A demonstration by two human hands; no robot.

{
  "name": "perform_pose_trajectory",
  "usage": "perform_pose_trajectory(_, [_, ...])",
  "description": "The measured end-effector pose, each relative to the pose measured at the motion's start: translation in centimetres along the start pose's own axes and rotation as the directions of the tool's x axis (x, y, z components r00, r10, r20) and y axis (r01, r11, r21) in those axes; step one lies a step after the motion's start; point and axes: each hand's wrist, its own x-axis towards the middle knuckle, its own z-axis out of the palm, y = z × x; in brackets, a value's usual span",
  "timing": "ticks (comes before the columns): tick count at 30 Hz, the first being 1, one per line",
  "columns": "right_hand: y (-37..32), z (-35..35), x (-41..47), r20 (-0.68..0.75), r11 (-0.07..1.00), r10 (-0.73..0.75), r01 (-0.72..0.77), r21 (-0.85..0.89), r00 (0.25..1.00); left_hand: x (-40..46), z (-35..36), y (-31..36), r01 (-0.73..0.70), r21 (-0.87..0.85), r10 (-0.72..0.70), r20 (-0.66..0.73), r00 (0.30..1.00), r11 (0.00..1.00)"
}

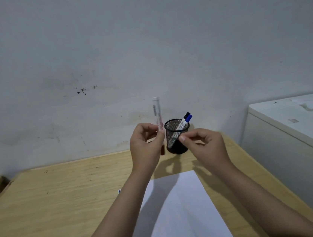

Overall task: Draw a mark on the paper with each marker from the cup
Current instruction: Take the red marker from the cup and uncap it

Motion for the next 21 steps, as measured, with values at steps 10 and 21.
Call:
perform_pose_trajectory(10, [-1.9, 4.0, 0.6, -0.058, 0.995, 0.081, -0.084, -0.054, 0.995, -2.2, -3.8, 1.4, -0.186, 0.352, 0.114, 0.214, 0.970, 0.917])
perform_pose_trajectory(21, [-1.2, 5.4, -0.4, 0.049, 0.973, 0.213, -0.217, 0.078, 0.976, -2.9, -5.7, 1.2, -0.104, 0.371, 0.043, 0.168, 0.985, 0.923])
